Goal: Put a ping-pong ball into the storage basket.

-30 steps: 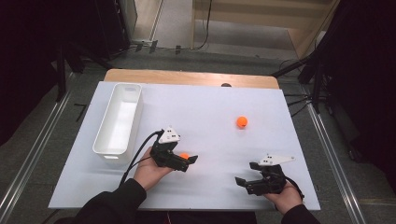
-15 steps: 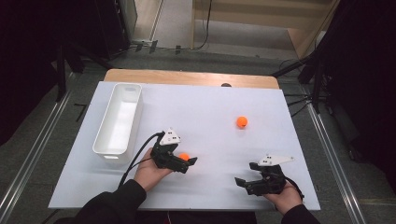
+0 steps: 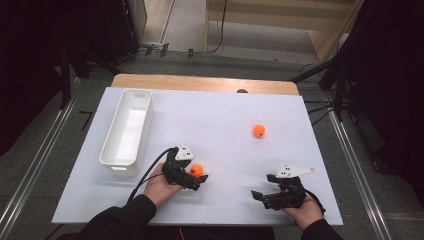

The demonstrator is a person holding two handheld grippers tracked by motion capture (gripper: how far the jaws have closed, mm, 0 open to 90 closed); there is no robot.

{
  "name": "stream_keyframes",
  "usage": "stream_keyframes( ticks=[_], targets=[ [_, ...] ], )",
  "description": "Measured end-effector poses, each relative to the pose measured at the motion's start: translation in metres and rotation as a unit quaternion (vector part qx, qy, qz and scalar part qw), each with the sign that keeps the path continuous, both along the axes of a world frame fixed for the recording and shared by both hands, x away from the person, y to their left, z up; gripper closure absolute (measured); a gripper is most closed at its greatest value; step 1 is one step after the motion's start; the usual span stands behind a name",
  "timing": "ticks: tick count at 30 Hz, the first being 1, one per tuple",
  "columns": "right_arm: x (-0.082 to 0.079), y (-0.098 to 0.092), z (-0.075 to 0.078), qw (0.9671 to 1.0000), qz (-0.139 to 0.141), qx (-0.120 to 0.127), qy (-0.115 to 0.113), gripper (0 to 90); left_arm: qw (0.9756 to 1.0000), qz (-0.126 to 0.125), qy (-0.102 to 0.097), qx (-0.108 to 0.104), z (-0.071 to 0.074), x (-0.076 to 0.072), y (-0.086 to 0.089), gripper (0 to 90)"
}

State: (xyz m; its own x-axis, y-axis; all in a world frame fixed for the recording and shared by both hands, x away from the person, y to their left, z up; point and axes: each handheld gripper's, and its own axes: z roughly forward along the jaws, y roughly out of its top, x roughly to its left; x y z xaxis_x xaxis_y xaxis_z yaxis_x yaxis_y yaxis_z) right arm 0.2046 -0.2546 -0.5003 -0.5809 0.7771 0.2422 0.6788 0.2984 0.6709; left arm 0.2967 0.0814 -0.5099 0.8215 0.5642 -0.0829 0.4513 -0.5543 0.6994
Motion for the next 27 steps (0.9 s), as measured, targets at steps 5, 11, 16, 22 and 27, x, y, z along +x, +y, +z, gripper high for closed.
stream_keyframes(
  ticks=[5,11,16,22,27],
  targets=[
    [0.0,0.0,0.0,1.0,0.0,0.0,0.0,11.2,0.9995,-0.005,-0.016,0.027,-0.005,-0.003,-0.003,0.0],
    [0.0,-0.001,0.0,1.0,0.001,-0.002,0.0,11.2,0.9982,-0.006,-0.032,0.05,-0.006,-0.006,-0.007,0.0],
    [0.0,-0.001,0.0,1.0,-0.001,-0.004,0.0,11.2,0.9982,-0.009,-0.036,0.047,-0.005,-0.008,-0.007,1.8],
    [0.0,-0.001,0.0,1.0,-0.002,-0.004,-0.001,11.2,0.9986,-0.014,-0.042,0.029,-0.004,-0.013,-0.004,19.2],
    [0.0,-0.001,0.0,1.0,-0.004,-0.002,0.0,11.2,0.9984,-0.005,-0.051,0.022,-0.003,-0.014,-0.001,36.8]
  ],
)
